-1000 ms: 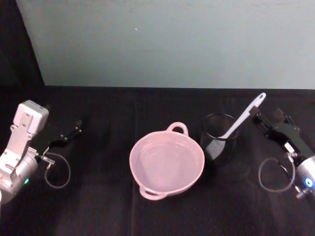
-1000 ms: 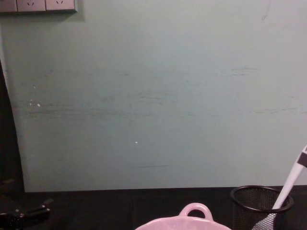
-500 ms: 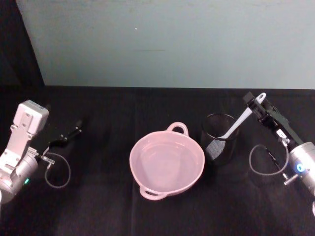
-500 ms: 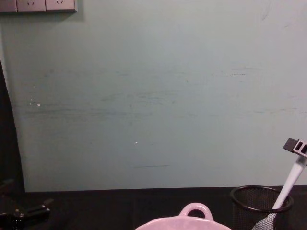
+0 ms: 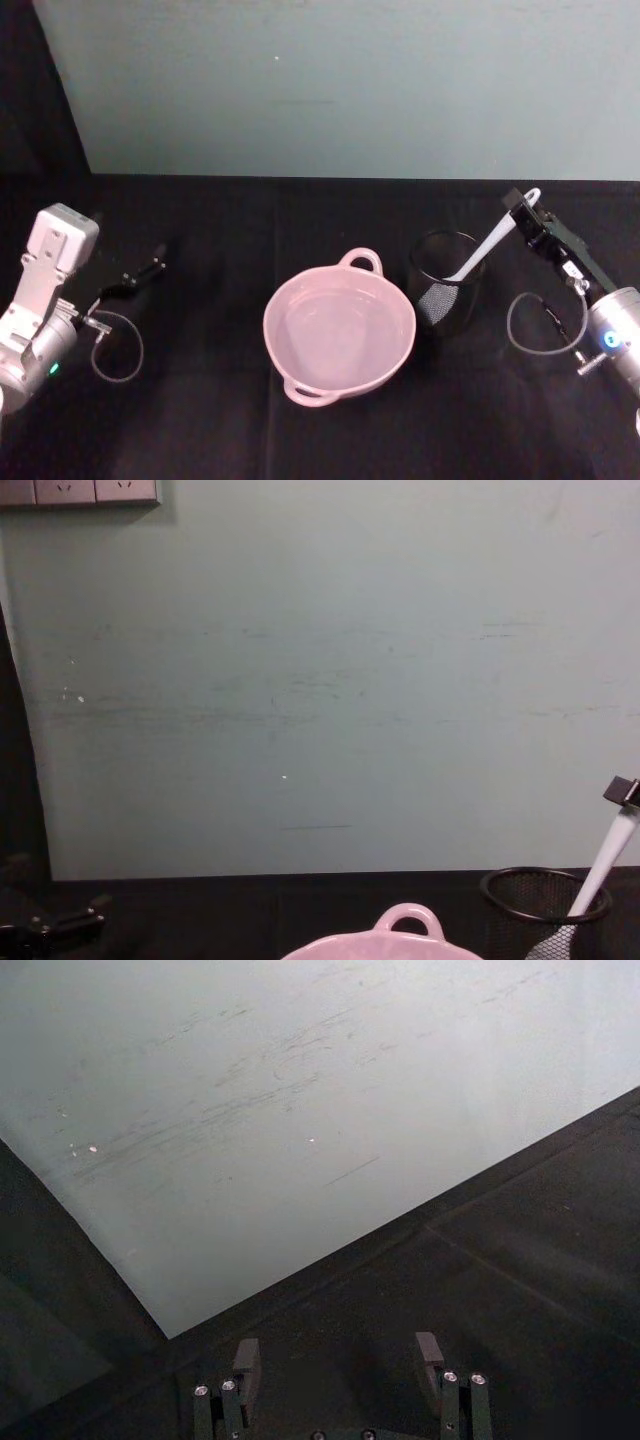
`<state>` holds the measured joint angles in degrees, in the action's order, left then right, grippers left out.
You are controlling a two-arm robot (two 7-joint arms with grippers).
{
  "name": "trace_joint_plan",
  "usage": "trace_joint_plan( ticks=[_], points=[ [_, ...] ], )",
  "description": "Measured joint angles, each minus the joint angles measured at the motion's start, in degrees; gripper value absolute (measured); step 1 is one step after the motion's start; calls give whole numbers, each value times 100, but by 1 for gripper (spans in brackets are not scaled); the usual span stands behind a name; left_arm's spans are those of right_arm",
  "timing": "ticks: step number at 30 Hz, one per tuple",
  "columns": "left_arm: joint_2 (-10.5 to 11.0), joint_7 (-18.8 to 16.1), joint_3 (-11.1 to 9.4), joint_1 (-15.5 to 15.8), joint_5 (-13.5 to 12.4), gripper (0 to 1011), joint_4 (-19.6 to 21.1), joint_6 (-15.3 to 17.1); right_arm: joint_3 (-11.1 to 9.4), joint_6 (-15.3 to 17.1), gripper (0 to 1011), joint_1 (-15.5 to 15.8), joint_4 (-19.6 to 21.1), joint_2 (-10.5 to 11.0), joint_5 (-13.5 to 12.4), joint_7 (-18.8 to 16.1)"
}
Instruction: Use the one hand to pick up the spoon and stir the clear water in the bowl.
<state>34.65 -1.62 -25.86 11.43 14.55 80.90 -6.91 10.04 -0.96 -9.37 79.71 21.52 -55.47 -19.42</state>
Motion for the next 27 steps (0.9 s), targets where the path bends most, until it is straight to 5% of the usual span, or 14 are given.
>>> trace_joint_plan(
  ticks=[9, 14, 27],
  points=[
    [0, 0, 0, 0, 0, 1005, 0, 0, 18, -22, 148, 0, 8, 38, -25, 1],
    [0, 0, 0, 0, 0, 1005, 0, 0, 52, -105, 110, 19, 100, 95, 123, 29],
    [0, 0, 0, 0, 0, 1005, 0, 0, 255, -275, 110, 12, 938, 457, 1318, 213]
  ],
)
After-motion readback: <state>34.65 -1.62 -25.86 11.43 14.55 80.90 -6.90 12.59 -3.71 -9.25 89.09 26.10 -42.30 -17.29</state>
